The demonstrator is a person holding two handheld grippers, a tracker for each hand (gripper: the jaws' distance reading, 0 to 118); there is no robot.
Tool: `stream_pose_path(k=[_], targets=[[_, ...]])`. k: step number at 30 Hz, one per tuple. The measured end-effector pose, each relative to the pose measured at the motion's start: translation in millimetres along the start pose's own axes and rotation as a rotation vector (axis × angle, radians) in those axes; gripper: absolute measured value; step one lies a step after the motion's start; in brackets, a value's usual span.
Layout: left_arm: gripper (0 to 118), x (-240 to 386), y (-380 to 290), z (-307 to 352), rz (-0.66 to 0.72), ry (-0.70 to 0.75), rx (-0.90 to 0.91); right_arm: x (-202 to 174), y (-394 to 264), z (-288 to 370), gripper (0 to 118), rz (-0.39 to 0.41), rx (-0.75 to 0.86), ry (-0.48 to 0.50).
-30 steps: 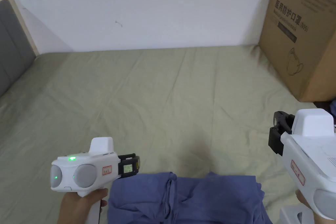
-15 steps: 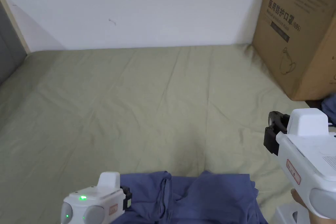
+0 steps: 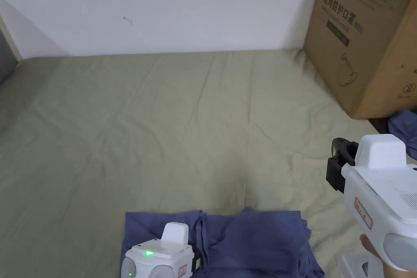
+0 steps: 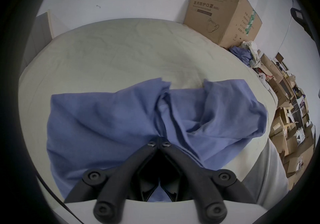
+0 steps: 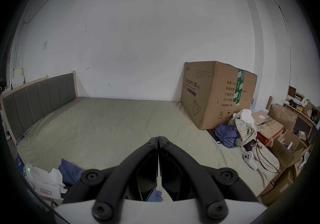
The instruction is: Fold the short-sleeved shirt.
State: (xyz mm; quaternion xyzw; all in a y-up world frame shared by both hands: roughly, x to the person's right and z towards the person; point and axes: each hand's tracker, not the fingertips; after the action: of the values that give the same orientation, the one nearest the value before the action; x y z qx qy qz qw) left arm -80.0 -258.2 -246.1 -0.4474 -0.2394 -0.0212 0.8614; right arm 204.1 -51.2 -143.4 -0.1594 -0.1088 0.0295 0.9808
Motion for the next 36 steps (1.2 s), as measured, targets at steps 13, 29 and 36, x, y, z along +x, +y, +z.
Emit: stream_pose_path(k=[13,29,36], targets=[[0,-26,23,41,0.15,-0.17,0.091,1,0,1,0,-0.006,0.0,-0.002],[108,-186,29,77,0.406,-0.15,0.006,-15,3,-6,0,0.014,-0.01,0.029],[93,-210,9,46,0.508,-0.258,-0.068,-16,0,-9,0,0.02,-0.031,0.021]])
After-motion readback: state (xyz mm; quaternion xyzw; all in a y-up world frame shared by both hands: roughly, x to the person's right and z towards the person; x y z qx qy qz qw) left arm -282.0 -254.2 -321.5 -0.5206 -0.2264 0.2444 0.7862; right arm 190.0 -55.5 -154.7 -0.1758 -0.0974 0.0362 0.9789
